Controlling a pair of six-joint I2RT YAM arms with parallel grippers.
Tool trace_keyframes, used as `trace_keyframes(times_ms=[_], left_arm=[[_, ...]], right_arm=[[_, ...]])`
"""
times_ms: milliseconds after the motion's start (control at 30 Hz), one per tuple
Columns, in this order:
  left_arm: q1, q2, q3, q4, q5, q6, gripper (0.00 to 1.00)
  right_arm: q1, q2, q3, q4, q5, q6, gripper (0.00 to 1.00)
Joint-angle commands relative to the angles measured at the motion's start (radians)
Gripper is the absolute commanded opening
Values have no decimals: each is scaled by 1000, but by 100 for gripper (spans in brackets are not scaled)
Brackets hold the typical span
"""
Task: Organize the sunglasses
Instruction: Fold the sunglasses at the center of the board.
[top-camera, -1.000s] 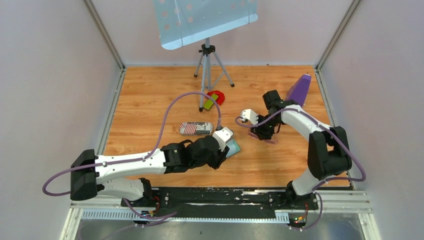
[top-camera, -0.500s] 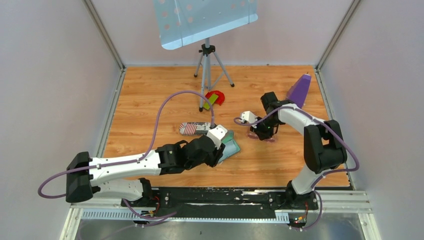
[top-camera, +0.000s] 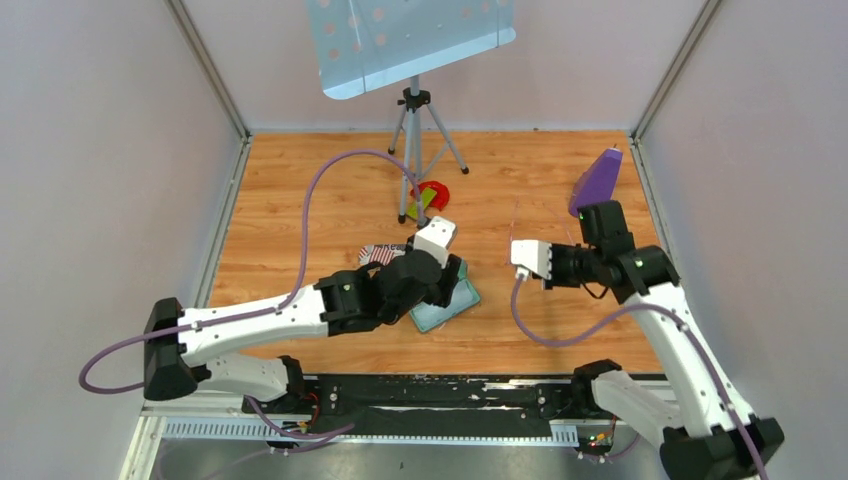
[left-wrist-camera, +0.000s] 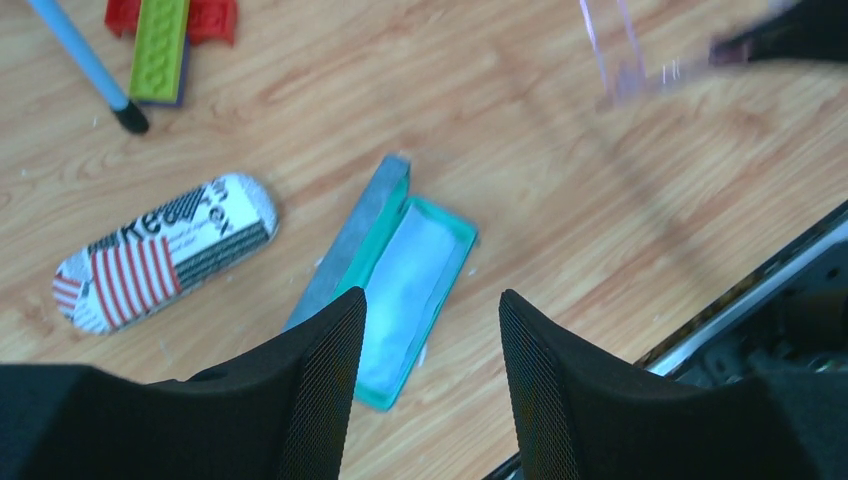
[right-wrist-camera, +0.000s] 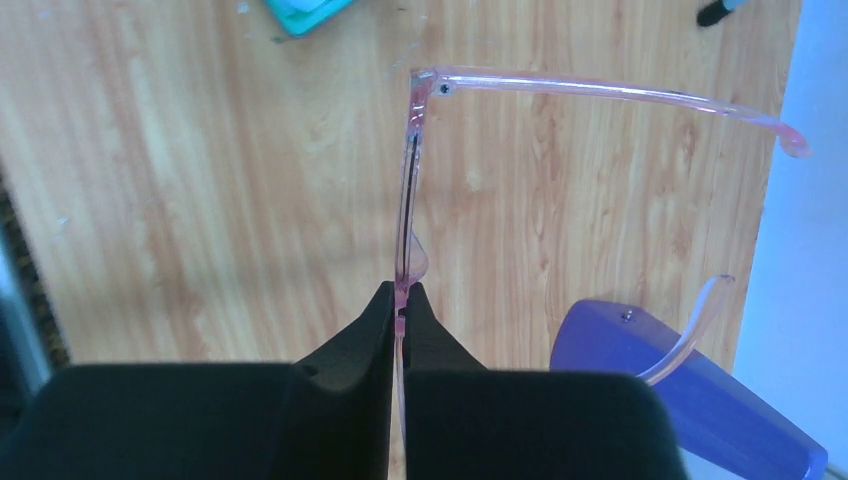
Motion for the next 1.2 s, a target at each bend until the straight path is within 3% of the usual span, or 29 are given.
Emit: trace_keyframes(times_ms=[0,433,967,1167], left_arm=[[7,129,139,-17,-29,-25,56],[7,355,282,24,38,-29,53],[0,443,334,215,395,-39,51],[1,374,302,177,293,-16,51]], right_arm=[[36,-95,-62,-241,-29,-141,0],[127,-174,-34,-339,-24,-148,0],[181,-101,68,-226,-115,87,0],[181,-116,50,-217,-109,97,1]])
